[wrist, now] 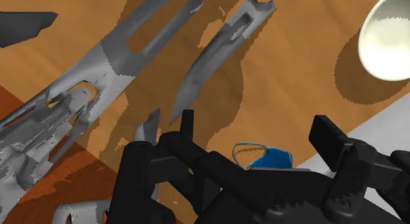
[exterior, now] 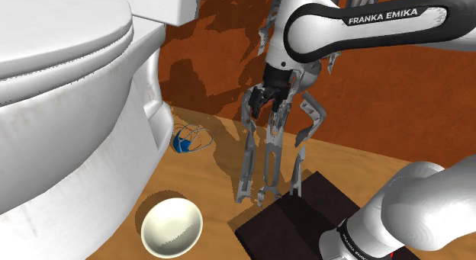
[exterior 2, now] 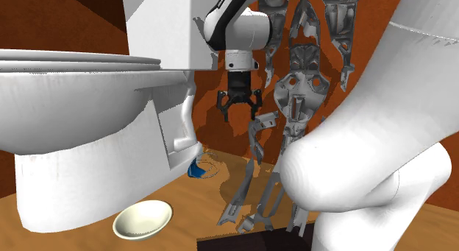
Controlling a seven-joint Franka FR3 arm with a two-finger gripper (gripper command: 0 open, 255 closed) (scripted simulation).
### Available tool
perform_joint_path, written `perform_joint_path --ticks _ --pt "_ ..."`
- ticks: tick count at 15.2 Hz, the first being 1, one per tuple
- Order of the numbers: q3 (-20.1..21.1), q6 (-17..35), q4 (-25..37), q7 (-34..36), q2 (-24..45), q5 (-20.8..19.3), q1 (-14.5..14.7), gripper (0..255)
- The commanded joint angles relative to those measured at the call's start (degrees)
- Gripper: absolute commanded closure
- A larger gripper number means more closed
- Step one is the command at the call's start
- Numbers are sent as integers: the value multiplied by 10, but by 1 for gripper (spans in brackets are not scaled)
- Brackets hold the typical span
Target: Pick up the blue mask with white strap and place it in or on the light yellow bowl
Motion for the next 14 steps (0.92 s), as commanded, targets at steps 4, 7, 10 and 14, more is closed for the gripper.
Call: perform_joint_path --ticks 4,7,10,14 --pt "22 73 28 47 95 8 5 0" --pt "32 110 58 73 159 6 7 0" --pt "39 141 95 99 225 1 10 0" --pt "42 173 155 132 313 -10 18 0"
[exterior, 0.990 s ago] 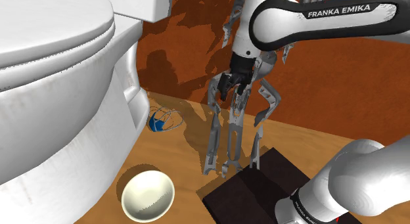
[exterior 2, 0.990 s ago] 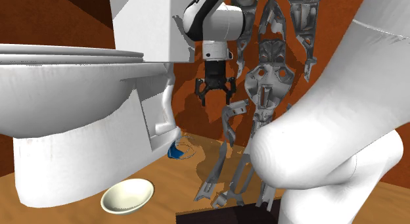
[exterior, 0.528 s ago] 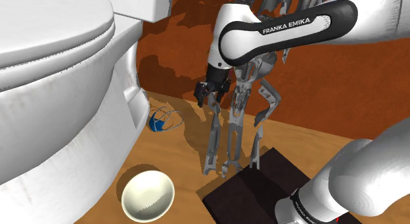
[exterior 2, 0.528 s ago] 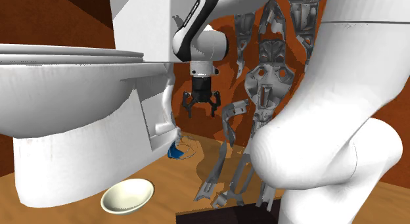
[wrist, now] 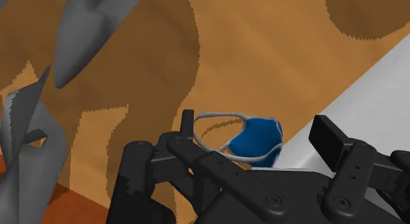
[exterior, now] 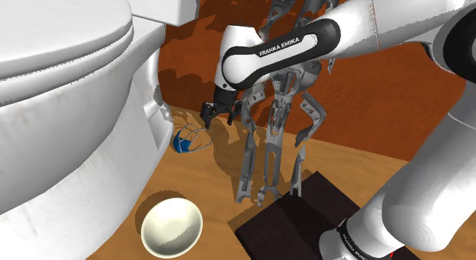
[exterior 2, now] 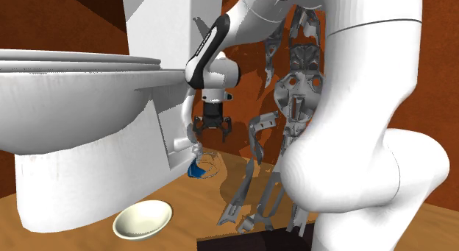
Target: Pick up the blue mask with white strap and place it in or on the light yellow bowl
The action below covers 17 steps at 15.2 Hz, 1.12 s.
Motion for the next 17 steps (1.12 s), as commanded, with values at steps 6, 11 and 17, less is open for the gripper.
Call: perform_joint_path --ticks 6,11,17 --pt "-3 34 127 54 152 -18 23 0" --pt "-11 36 246 82 266 -25 43 0" --pt "-17 36 336 96 350 -28 58 0"
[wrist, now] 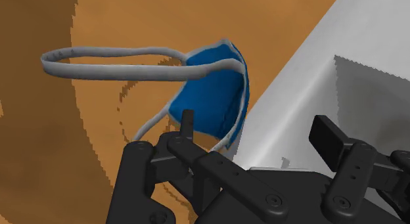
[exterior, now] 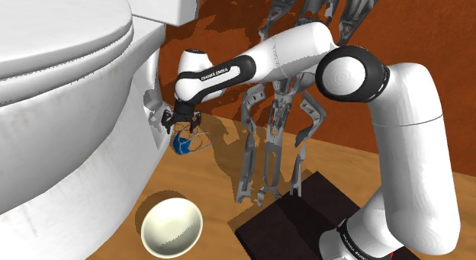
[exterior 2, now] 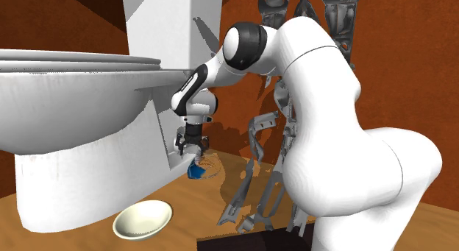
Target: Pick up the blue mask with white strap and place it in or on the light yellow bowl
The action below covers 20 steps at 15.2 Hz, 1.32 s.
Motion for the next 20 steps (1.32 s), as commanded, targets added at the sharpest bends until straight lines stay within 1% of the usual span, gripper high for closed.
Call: perform_joint_path --ticks 1,5,13,14,20 --pt "-2 6 9 0 19 -1 1 0" --pt "-4 26 14 1 44 -4 6 0" --pt "-4 26 14 1 44 -4 6 0" --pt "-4 26 14 1 44 -4 6 255" --pt "-4 26 14 1 44 -4 6 255"
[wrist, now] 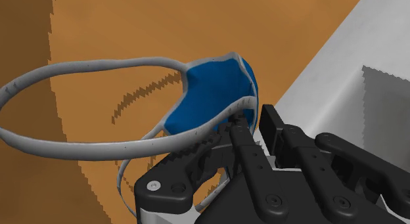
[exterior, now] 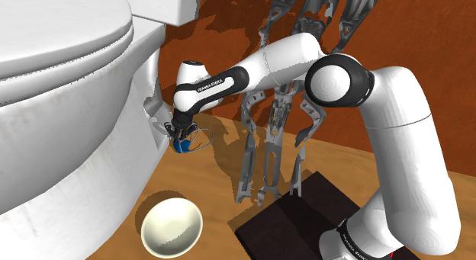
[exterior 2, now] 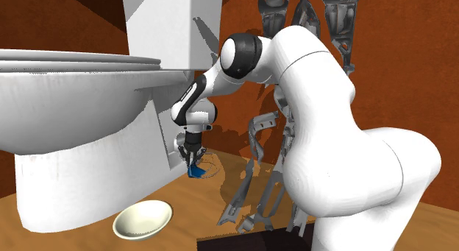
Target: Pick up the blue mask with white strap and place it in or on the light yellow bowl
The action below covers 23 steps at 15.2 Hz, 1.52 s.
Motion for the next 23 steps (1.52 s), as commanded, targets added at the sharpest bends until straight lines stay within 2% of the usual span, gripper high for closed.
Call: perform_joint_path --ticks 1,23 --pt "0 0 0 0 0 0 0 255" --pt "10 -101 12 5 -90 10 -7 255"
